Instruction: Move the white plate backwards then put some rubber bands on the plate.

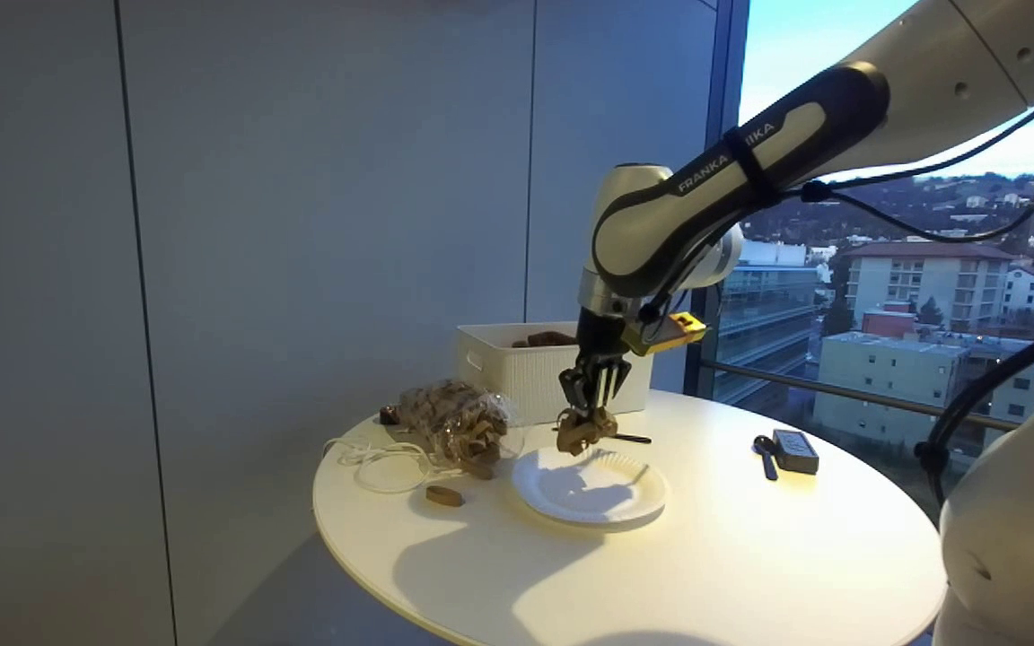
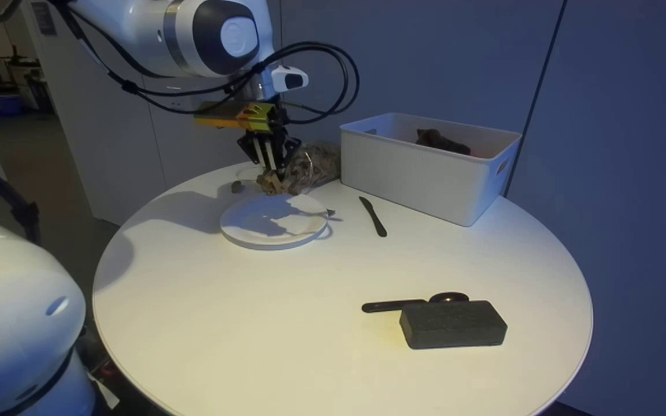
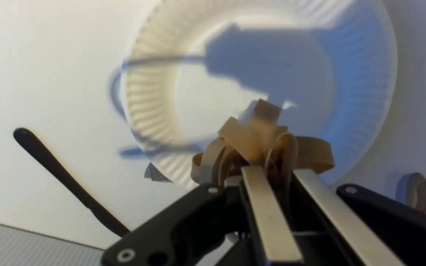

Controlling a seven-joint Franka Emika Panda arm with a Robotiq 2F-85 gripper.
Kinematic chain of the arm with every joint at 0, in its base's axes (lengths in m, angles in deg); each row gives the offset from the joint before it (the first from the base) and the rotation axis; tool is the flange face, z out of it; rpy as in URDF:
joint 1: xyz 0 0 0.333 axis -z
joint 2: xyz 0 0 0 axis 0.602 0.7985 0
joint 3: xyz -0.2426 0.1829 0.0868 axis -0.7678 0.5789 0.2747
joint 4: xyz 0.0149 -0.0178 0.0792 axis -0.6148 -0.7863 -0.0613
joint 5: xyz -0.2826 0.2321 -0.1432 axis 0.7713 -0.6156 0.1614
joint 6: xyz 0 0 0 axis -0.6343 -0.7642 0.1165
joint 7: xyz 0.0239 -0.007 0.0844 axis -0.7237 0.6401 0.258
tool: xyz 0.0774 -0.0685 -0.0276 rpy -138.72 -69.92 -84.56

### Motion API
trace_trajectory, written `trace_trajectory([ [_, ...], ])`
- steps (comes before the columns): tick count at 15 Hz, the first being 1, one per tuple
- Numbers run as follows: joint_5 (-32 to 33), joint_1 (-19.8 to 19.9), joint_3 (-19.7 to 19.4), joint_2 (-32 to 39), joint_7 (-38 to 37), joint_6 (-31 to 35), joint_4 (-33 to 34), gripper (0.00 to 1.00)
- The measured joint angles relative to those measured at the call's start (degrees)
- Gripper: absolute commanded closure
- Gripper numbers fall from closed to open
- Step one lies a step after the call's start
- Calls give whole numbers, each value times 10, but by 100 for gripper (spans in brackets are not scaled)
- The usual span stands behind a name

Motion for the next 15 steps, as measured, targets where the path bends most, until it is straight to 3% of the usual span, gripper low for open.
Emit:
trace_trajectory([
  [2, 0, 0, -9, 5, 0, -22, -3, 92],
  [3, 0, 0, -12, 12, 0, -28, -5, 61],
  [5, -3, 0, -16, 28, 0, -35, -7, 56],
  [12, -19, 0, -25, 64, 0, -43, -6, 5],
  [13, -19, 0, -25, 63, 0, -43, -6, 0],
  [15, -20, 0, -25, 60, 0, -43, -5, 0],
])
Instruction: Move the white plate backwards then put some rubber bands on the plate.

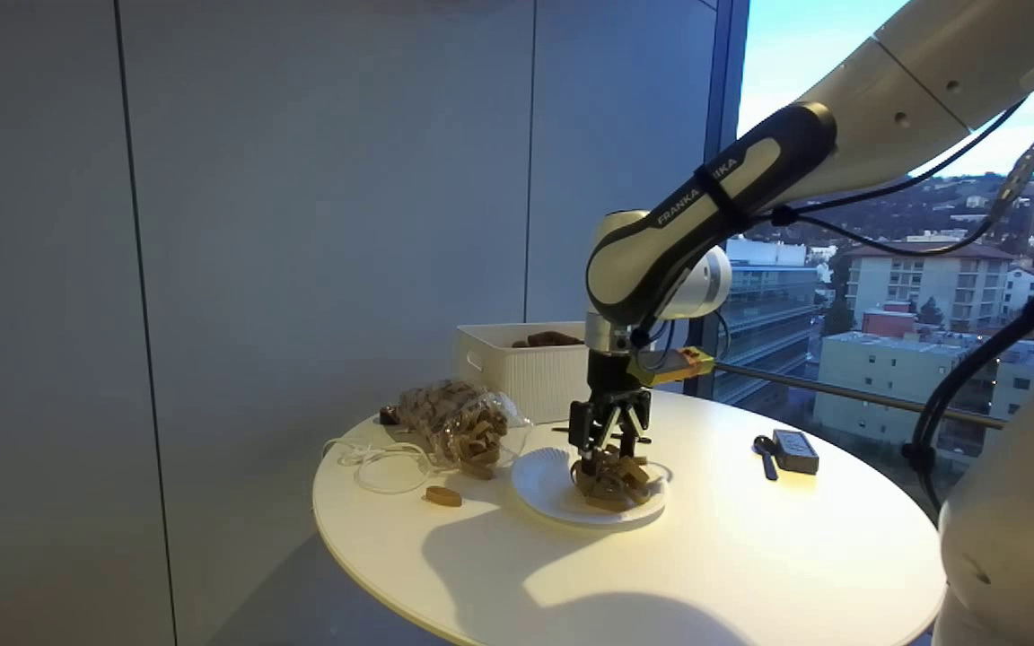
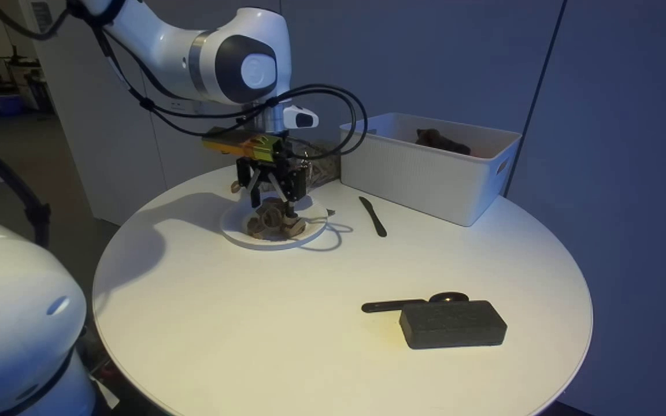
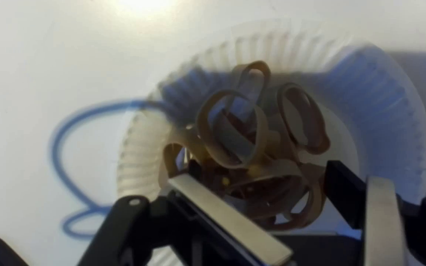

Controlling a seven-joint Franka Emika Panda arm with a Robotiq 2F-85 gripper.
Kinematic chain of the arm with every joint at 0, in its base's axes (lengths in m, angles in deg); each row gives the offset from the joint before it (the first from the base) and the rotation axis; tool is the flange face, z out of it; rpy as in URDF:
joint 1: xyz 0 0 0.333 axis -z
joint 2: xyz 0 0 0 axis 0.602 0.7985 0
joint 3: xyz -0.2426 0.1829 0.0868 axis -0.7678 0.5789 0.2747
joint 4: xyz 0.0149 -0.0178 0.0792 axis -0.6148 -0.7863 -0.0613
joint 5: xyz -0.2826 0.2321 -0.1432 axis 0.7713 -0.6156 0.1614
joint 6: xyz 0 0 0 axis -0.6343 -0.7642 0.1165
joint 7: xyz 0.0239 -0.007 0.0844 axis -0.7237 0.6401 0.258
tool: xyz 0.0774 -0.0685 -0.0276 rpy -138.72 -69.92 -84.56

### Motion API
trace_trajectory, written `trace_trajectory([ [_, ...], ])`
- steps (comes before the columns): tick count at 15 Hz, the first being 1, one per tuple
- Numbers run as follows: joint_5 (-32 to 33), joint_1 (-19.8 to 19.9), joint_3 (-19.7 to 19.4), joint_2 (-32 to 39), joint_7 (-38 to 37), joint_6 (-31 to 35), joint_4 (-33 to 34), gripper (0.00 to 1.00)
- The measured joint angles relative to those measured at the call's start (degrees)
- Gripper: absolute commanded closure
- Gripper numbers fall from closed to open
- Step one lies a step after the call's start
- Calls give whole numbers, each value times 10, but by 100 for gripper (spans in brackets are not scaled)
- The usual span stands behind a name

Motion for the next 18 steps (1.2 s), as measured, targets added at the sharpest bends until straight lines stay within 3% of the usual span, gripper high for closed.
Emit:
trace_trajectory([
  [14, 0, 1, -2, -52, -4, 2, 1, 0],
  [18, -5, 11, -3, -52, -64, 12, 5, 0],
])
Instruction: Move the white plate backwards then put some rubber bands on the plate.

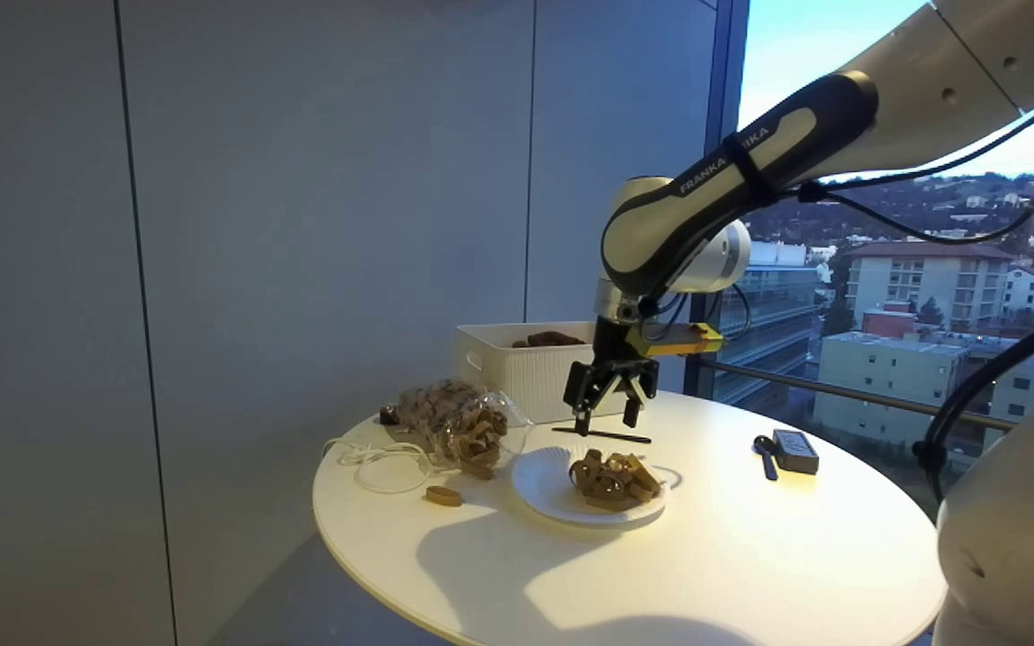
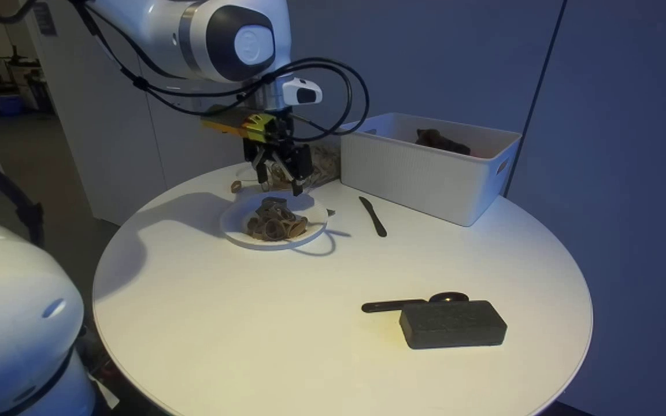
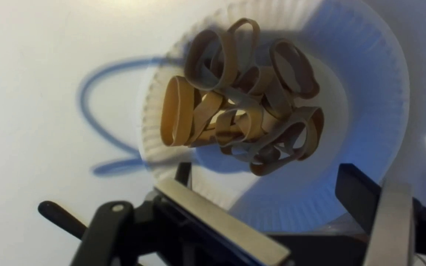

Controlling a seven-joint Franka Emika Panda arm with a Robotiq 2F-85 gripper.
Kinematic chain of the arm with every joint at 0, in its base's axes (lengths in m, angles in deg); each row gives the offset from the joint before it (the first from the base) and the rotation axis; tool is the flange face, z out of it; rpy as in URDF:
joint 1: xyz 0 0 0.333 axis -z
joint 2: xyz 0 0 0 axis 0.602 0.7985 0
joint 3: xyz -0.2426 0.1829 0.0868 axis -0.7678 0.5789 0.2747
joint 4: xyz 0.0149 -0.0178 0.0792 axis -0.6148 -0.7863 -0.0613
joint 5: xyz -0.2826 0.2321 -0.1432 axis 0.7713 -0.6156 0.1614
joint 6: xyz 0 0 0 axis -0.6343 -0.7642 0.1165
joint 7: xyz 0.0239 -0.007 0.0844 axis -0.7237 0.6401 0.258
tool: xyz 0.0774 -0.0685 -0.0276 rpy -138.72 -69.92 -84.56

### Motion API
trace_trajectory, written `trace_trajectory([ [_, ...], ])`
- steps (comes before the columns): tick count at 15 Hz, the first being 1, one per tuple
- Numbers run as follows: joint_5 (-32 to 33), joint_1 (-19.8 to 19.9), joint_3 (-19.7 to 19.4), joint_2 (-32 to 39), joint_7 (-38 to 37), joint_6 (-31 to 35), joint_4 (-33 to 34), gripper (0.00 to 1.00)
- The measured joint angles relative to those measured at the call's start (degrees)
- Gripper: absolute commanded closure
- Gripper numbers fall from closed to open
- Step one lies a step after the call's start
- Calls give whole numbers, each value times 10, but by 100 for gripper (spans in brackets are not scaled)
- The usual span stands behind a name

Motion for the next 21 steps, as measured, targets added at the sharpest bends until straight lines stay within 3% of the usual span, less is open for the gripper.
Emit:
trace_trajectory([
  [3, -4, 5, 7, 0, -76, 22, 0, 0],
  [7, -8, 0, 50, 5, -168, 51, -2, 0],
  [17, -8, -1, 61, 8, -186, 57, -3, 0],
  [21, 22, 37, 61, 7, -234, 54, -4, 0],
])
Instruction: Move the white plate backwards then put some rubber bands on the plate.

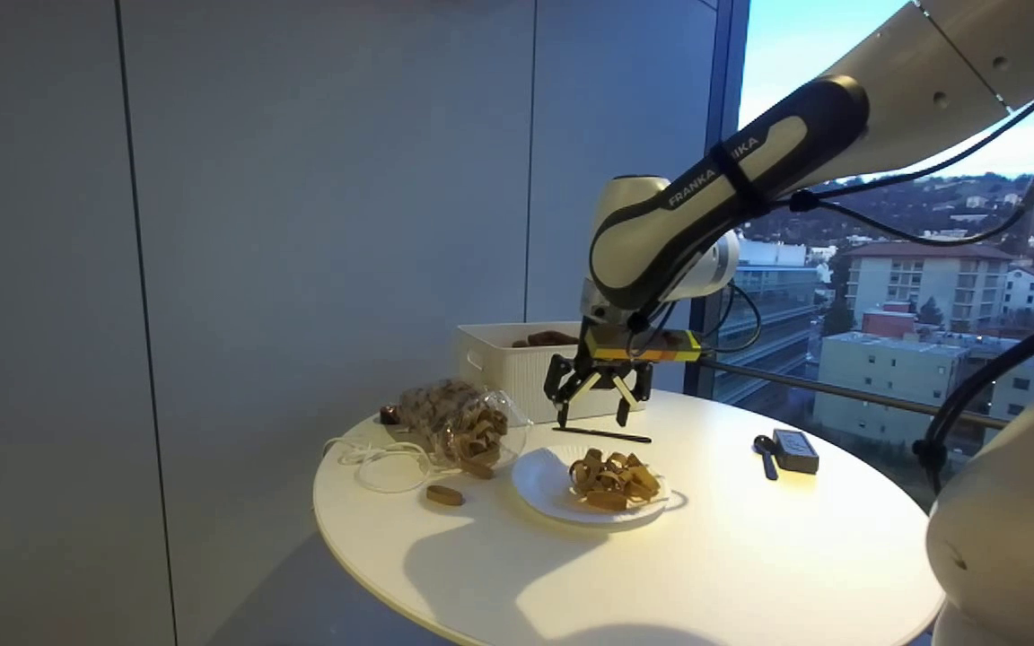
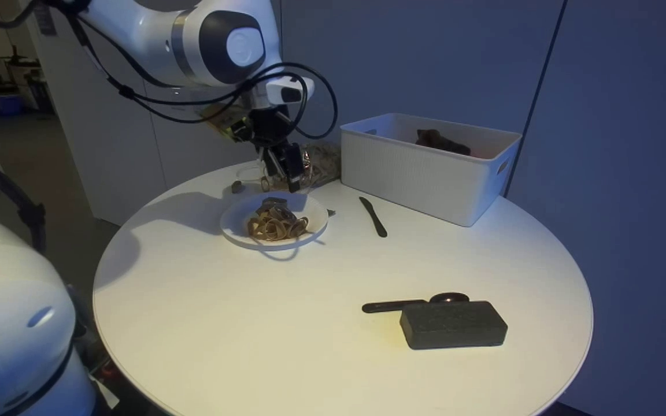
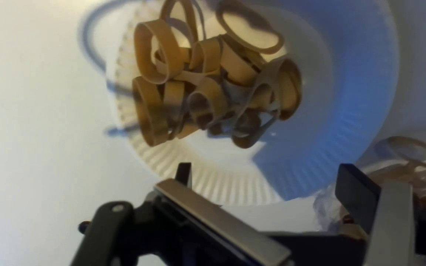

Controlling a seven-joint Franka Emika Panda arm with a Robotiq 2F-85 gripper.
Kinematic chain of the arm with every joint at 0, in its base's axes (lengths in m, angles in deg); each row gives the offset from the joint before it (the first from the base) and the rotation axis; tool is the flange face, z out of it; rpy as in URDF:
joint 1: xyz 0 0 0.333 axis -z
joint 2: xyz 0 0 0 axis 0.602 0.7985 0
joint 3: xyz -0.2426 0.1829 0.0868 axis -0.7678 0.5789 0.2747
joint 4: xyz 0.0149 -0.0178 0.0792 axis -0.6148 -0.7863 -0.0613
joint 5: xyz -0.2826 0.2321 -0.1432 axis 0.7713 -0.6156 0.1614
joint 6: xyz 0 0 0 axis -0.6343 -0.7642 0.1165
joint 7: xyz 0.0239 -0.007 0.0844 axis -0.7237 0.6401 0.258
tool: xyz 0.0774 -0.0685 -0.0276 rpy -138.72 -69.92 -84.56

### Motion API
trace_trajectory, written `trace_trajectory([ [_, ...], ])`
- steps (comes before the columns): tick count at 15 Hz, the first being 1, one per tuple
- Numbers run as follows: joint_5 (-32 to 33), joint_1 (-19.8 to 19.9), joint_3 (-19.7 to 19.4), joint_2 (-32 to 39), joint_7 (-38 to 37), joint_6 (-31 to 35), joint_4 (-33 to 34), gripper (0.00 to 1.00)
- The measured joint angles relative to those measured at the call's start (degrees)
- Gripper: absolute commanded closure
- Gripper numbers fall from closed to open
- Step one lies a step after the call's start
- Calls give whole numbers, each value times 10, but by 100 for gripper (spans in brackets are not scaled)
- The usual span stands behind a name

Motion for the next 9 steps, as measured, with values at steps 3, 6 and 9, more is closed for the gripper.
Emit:
trace_trajectory([
  [3, 14, 54, -13, 0, -39, -4, -2, 0],
  [6, 21, 104, -42, 1, -62, -13, -2, 0],
  [9, 23, 143, -73, 8, -73, -15, -2, 0],
])
